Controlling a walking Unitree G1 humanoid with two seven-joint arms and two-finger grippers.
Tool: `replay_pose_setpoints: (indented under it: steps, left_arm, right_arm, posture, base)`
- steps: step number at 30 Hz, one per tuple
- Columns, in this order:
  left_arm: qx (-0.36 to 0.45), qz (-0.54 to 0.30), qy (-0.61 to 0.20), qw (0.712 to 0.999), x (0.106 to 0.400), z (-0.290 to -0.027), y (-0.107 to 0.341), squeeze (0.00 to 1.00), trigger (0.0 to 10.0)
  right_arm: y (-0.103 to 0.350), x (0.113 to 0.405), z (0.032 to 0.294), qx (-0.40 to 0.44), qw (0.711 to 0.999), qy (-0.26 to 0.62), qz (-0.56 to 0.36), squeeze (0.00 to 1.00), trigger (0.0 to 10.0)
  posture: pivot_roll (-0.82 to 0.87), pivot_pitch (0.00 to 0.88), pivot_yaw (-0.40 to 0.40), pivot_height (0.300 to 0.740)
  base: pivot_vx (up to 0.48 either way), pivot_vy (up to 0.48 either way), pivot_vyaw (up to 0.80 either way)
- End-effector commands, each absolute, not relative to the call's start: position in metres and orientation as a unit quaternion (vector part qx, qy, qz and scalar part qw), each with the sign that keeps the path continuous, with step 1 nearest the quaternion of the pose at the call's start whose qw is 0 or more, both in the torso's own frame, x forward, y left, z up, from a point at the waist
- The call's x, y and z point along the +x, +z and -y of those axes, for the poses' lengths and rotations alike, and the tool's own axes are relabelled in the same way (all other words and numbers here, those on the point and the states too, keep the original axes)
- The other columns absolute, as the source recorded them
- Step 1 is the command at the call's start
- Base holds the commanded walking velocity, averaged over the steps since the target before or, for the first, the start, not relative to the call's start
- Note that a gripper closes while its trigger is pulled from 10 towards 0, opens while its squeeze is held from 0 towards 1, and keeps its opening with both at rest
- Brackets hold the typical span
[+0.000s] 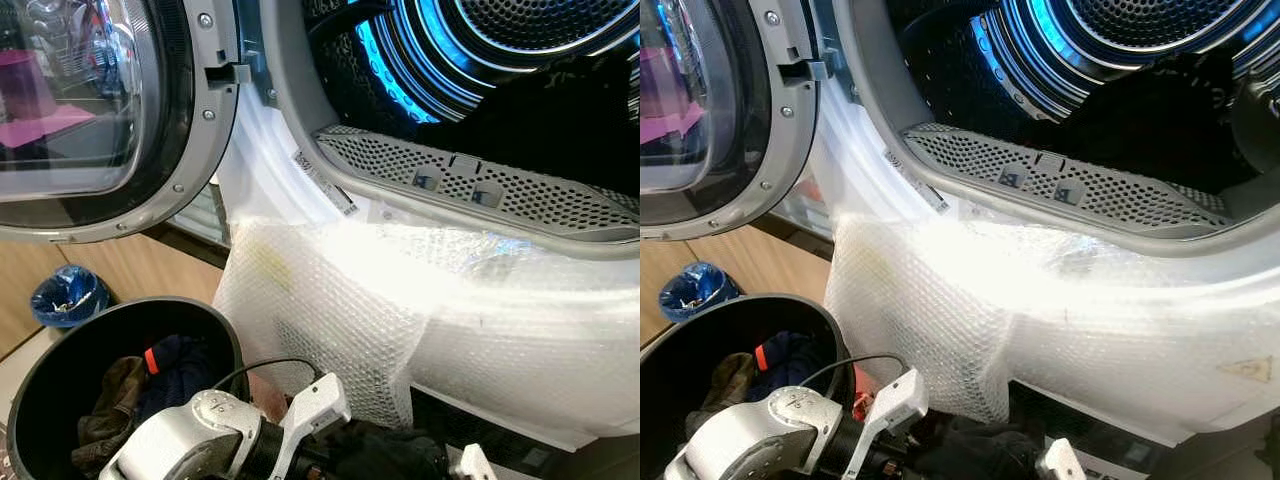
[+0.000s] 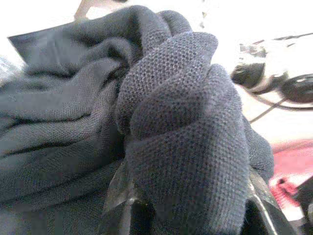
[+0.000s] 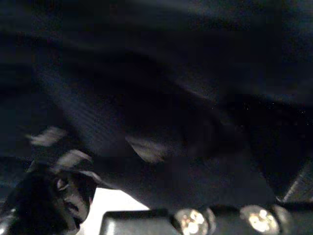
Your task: Clothes washing
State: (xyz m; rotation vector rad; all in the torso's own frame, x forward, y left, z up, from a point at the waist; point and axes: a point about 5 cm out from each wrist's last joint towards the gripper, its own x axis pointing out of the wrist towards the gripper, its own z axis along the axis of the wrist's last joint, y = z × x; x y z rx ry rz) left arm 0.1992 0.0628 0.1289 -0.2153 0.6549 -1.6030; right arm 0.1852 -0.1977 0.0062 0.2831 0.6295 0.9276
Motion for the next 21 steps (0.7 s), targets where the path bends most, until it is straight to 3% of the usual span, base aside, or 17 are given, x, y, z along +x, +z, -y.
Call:
replay_pose_setpoints:
  steps: [1,6,9,10,11,12,13,15,16,18,21]
  left_arm:
    - [-0.145,-0.271,-0.754,0.581,0.185,-0.053,0.139,0.0,0.0]
    - [-0.145,-0.322,-0.741,0.571,0.177,-0.06,0.122,0.0,0.0]
    - [-0.108,-0.344,-0.719,0.594,0.18,-0.067,0.108,0.0,0.0]
    - [-0.108,-0.344,-0.719,0.594,0.18,-0.067,0.108,0.0,0.0]
    - [-0.084,-0.345,-0.716,0.601,0.181,-0.069,0.105,0.0,0.0]
    - [-0.033,-0.348,-0.709,0.612,0.185,-0.074,0.099,0.0,0.0]
    - [-0.033,-0.348,-0.709,0.612,0.185,-0.074,0.099,0.0,0.0]
    - [0.034,-0.349,-0.709,0.612,0.188,-0.081,0.094,0.0,0.0]
    - [0.034,-0.349,-0.709,0.612,0.188,-0.081,0.094,0.0,0.0]
    - [0.176,-0.349,-0.706,0.59,0.192,-0.097,0.08,0.0,0.0]
    - [0.221,-0.348,-0.699,0.584,0.195,-0.102,0.074,0.0,0.0]
  right_arm:
    - [0.008,0.193,0.214,0.117,0.862,0.393,-0.297,0.0,10.0]
    - [0.004,0.194,0.218,0.093,0.862,0.389,-0.313,0.0,10.0]
    - [-0.005,0.178,0.218,0.037,0.822,0.441,-0.359,0.0,10.0]
    - [-0.005,0.178,0.218,0.037,0.822,0.441,-0.359,0.0,10.0]
    - [-0.009,0.171,0.219,0.009,0.803,0.459,-0.38,0.0,10.0]
    - [-0.016,0.158,0.222,-0.043,0.765,0.494,-0.412,0.0,10.0]
    - [-0.016,0.158,0.222,-0.043,0.765,0.494,-0.412,0.0,10.0]
    - [-0.016,0.15,0.221,-0.053,0.737,0.529,-0.417,0.0,10.0]
    - [-0.016,0.15,0.221,-0.053,0.737,0.529,-0.417,0.0,10.0]
    - [-0.003,0.151,0.213,-0.017,0.733,0.561,-0.384,0.0,10.0]
    - [0.001,0.152,0.211,-0.014,0.73,0.572,-0.375,0.0,10.0]
  posture:
    - [0.04,0.09,0.016,0.74]
    - [0.04,0.078,0.014,0.74]
    - [0.04,0.077,0.017,0.74]
    - [0.04,0.077,0.017,0.74]
    - [0.04,0.077,0.017,0.74]
    - [0.04,0.082,0.015,0.74]
    - [0.04,0.082,0.015,0.74]
    - [0.04,0.088,0.013,0.74]
    - [0.04,0.088,0.013,0.74]
    - [0.04,0.088,0.013,0.74]
    - [0.04,0.091,0.015,0.74]
  base:
    - [0.0,0.0,0.0]
    - [0.0,0.0,0.0]
    - [0.0,0.0,0.0]
    - [0.0,0.0,0.0]
    - [0.0,0.0,0.0]
    - [0.0,0.0,0.0]
    - [0.0,0.0,0.0]
    - [0.0,0.0,0.0]
    - [0.0,0.0,0.0]
    - [0.0,0.0,0.0]
    - [0.0,0.0,0.0]
